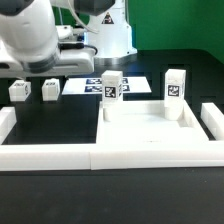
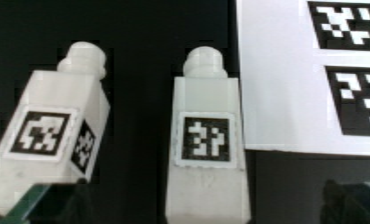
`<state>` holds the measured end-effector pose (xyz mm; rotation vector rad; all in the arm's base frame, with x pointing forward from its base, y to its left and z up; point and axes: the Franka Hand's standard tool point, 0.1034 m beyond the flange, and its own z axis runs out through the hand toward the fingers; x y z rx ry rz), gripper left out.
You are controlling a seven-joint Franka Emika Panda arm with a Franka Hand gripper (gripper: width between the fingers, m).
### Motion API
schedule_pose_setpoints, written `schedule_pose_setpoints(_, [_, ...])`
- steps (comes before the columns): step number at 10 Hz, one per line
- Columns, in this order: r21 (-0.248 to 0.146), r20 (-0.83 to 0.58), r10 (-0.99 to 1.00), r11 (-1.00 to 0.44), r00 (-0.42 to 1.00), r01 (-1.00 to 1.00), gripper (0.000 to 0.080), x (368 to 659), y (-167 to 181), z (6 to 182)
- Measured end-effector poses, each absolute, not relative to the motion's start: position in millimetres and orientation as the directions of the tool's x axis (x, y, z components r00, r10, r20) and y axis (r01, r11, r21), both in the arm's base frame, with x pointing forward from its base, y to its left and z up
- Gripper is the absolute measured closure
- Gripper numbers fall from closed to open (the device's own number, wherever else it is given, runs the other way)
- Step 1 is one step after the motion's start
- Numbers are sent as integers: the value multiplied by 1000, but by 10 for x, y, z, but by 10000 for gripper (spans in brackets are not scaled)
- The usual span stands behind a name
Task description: Assemble square table
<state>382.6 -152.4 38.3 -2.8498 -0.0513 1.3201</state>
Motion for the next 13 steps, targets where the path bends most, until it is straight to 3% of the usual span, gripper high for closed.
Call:
schedule_pose_setpoints(3, [-34, -810, 28, -999, 586, 1, 151, 3590, -1505, 186])
schedule_pose_setpoints(6, [-44, -833, 35, -999, 552, -4, 151, 3563, -1458, 154])
schedule_pose_setpoints(9, [-45, -834, 37, -999, 551, -1, 514, 3561, -1449, 151])
schedule_pose_setpoints(13, [-46, -834, 39, -999, 550, 1, 513, 3563, -1441, 150])
